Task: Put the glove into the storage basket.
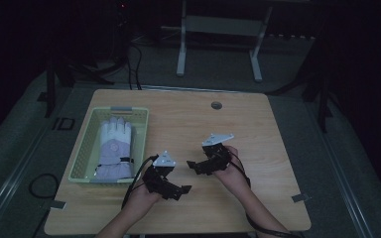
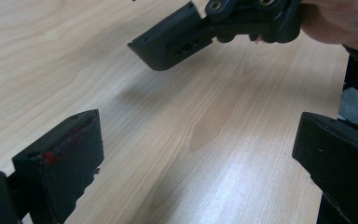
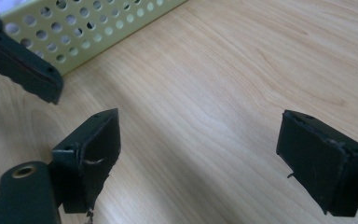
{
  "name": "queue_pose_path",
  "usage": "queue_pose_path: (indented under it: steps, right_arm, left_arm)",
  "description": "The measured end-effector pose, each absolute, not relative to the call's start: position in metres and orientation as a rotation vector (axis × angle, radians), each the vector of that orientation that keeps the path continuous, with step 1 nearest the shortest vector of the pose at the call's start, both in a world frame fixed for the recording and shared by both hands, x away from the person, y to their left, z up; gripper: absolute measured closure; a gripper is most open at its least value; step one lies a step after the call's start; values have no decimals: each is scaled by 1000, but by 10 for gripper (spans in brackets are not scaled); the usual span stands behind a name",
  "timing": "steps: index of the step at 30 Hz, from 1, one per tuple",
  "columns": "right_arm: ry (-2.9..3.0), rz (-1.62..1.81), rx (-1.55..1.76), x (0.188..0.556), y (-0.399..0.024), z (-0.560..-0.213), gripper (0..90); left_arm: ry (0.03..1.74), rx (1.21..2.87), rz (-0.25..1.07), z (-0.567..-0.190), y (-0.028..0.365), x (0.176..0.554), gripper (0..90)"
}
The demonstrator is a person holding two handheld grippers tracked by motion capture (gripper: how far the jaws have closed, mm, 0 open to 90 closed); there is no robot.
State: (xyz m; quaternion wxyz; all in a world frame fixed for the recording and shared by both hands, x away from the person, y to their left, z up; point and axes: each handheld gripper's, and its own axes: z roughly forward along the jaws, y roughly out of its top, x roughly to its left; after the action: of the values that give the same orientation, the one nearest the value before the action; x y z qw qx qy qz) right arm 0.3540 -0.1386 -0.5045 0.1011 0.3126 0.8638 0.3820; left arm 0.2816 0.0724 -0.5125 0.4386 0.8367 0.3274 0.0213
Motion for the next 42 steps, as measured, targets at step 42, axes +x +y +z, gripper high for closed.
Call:
queue_pose_path:
  steps: [42]
  right_arm:
    - [2510, 1149, 981, 323, -210, -553, 128]
  left_arm:
    - [676, 2065, -6, -564, 33, 266, 22]
